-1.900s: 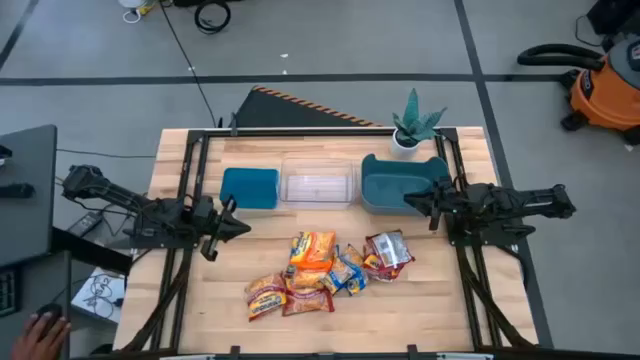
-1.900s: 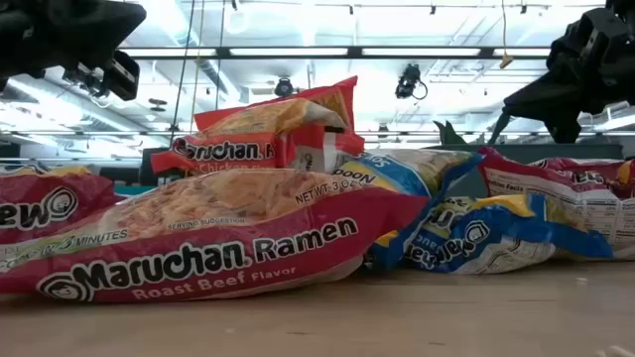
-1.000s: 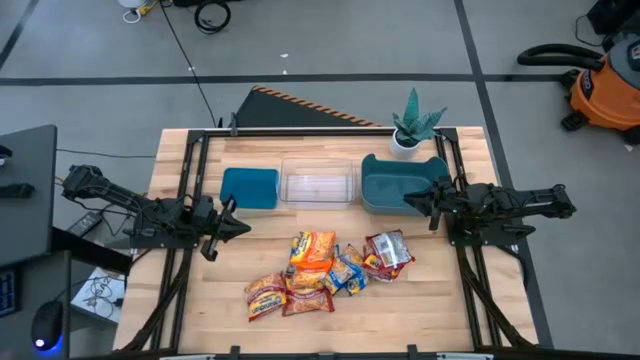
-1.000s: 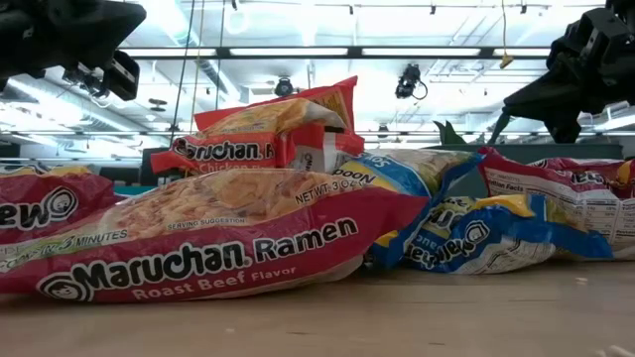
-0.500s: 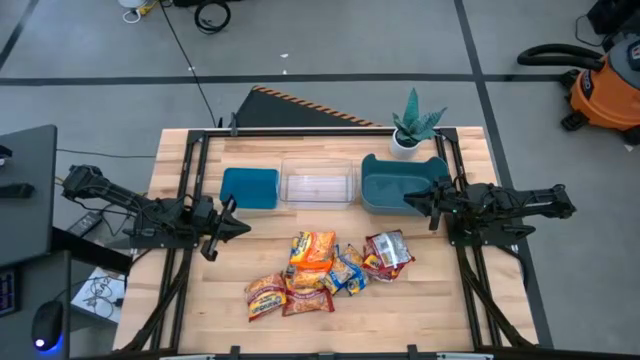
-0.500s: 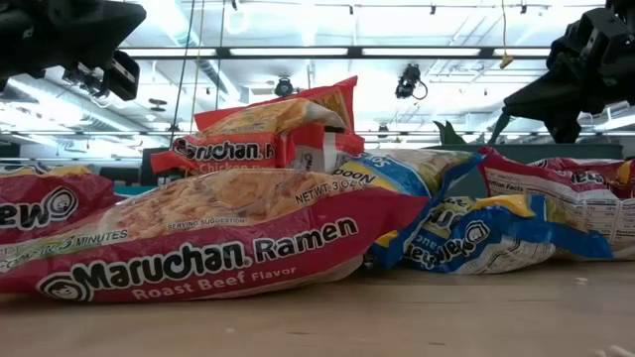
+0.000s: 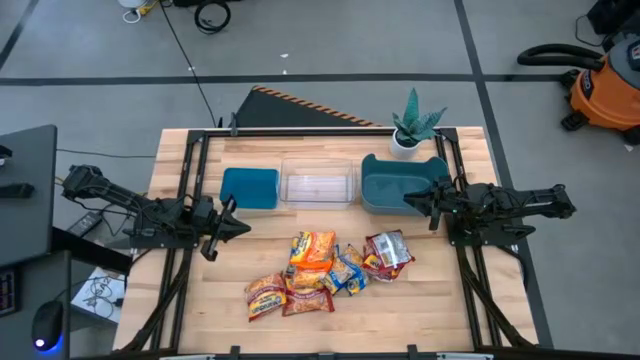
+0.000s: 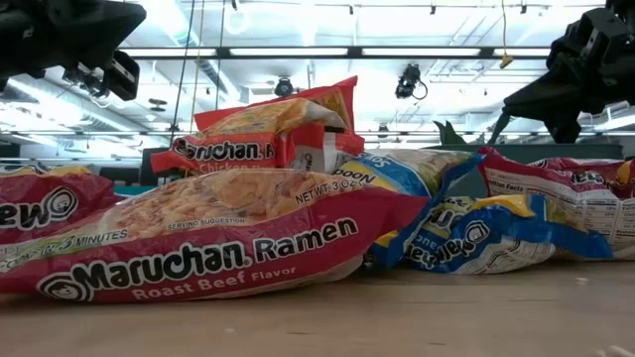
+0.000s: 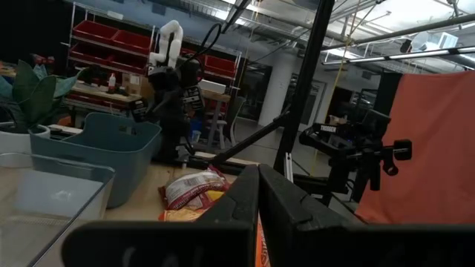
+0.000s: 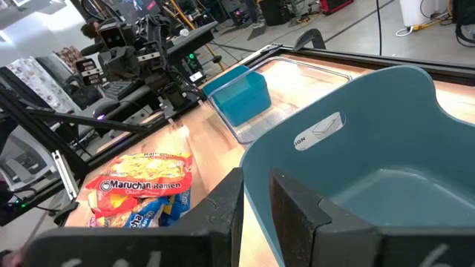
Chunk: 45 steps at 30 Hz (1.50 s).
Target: Sort Maruchan noodles
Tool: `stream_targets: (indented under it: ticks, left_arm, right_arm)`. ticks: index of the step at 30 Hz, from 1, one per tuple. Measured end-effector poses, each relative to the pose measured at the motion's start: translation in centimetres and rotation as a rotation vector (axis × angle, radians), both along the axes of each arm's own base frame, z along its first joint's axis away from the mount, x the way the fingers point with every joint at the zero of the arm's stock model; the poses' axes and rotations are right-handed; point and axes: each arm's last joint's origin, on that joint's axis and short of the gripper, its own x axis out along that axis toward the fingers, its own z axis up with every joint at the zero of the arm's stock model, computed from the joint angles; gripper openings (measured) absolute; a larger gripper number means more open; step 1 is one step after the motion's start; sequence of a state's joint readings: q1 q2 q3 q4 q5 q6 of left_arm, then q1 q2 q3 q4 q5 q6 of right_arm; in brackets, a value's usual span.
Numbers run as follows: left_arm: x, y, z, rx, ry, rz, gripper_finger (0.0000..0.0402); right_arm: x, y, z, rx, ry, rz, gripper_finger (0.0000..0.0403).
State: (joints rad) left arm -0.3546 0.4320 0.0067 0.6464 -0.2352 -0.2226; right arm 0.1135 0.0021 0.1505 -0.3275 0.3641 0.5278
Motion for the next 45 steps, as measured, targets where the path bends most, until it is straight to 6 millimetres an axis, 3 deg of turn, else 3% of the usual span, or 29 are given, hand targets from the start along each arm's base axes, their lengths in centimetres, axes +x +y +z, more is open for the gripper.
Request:
stream_targets:
  ticks: [23, 26, 37, 45]
  left_arm:
    - [0.0, 0.0, 0.0, 0.000, 0.000, -0.001, 0.0014]
    - [0.0, 0.0, 0.0, 0.000, 0.000, -0.001, 0.0014]
    - [0.0, 0.0, 0.0, 0.000, 0.000, 0.000, 0.0014]
    - [0.0, 0.0, 0.0, 0.000, 0.000, 0.000, 0.0014]
  right_arm:
    - [0.0, 0.0, 0.0, -0.001, -0.001, 0.000, 0.0073]
    - [0.0, -0.1, 0.2, -0.062, -0.006, -0.033, 0.0073]
    - [0.1, -0.3, 1.7, -0.090, -0.149, -0.098, 0.0073]
    - [0.9, 0.6, 2.8, -0.096, -0.155, 0.183, 0.0071]
